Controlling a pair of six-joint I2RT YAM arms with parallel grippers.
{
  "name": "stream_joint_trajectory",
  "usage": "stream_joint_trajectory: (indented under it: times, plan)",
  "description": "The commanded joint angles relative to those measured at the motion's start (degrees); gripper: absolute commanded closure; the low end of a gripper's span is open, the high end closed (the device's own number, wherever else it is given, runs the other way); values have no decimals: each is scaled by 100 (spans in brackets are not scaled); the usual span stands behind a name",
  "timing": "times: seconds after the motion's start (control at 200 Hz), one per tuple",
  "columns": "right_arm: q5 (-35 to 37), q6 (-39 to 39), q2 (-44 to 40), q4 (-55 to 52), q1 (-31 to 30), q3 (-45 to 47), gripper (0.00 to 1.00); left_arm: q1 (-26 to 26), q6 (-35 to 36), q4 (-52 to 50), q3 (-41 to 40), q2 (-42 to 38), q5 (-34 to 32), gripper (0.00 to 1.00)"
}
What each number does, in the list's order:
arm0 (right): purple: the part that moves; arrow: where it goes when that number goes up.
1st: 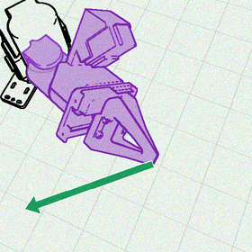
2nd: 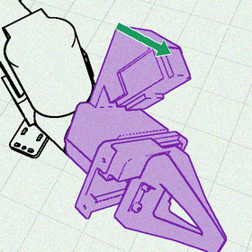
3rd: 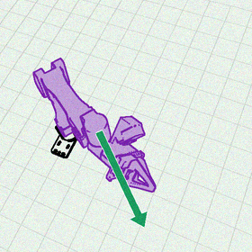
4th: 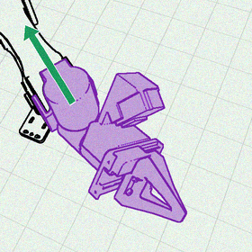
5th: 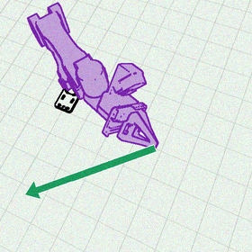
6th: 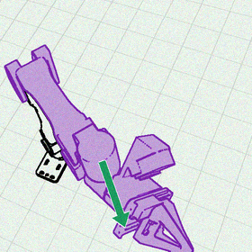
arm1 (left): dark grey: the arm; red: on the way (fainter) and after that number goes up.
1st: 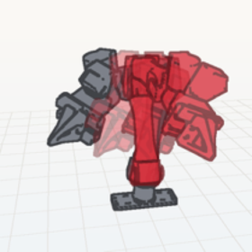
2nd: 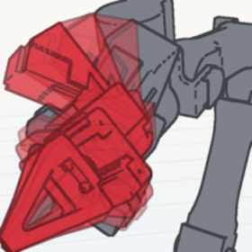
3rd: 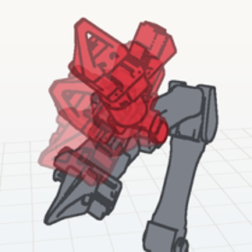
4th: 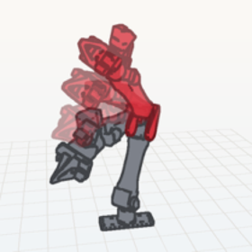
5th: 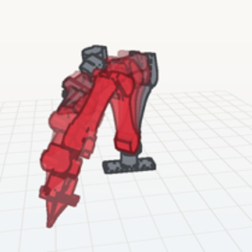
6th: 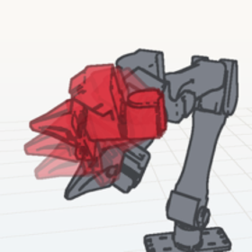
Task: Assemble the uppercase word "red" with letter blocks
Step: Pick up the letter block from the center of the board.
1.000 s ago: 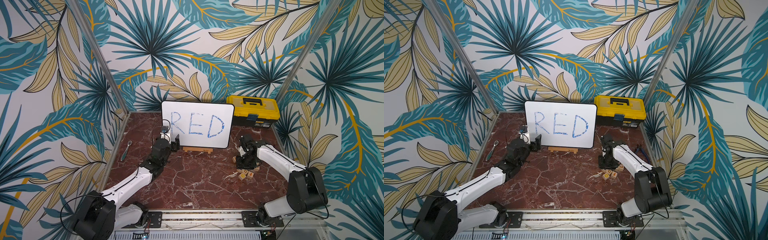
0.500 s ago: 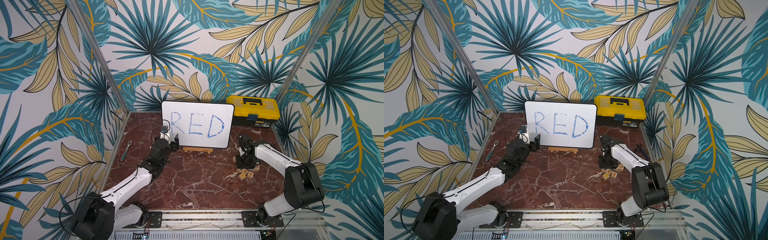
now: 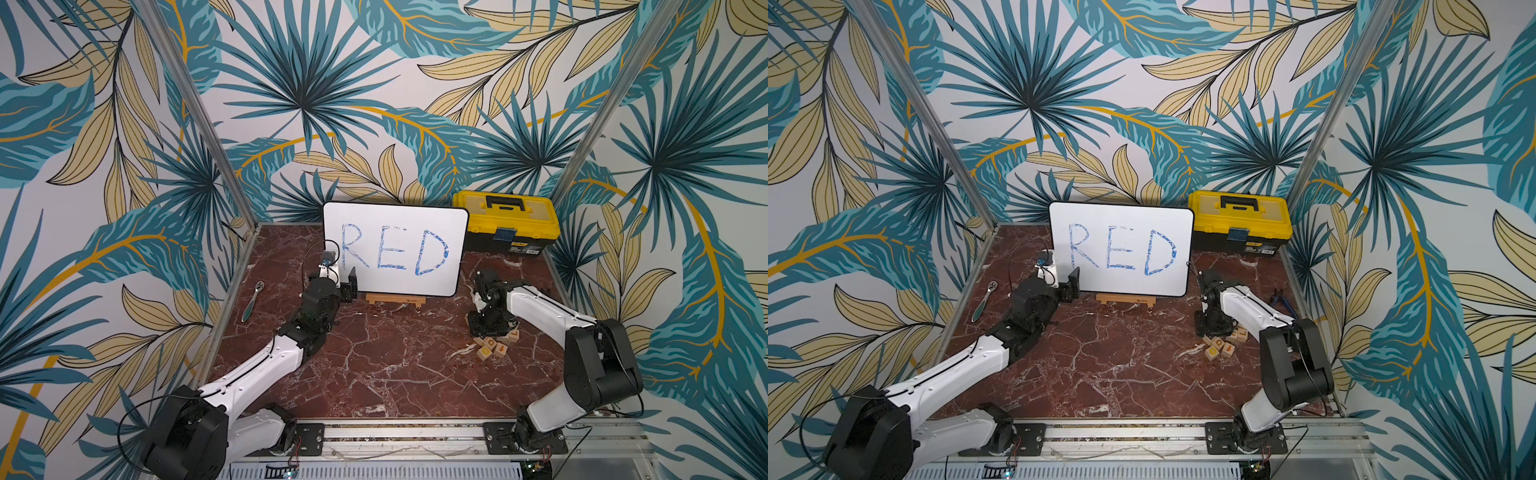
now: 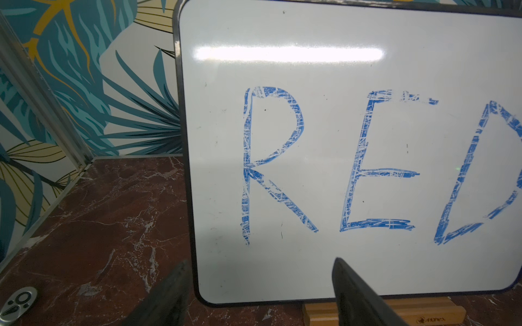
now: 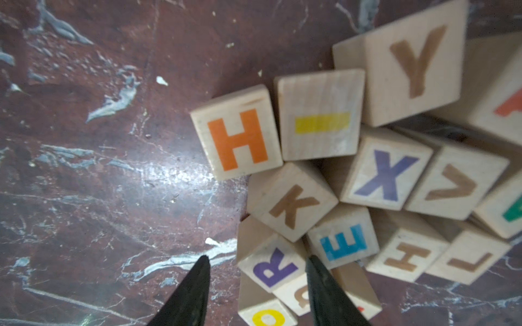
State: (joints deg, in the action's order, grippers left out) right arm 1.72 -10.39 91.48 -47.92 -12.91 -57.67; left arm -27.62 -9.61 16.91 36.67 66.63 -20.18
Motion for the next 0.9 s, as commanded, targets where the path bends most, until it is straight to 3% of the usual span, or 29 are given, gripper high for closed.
stream_joint_trajectory:
  times: [0.0,0.896]
  plan:
    - [86,123,194,2,-37,-52,45,-16,97,16,-120,-120,-98,21]
    - [390,-12,335,-95,-296,-112,48,-7,214,14,-167,-168,-205,21]
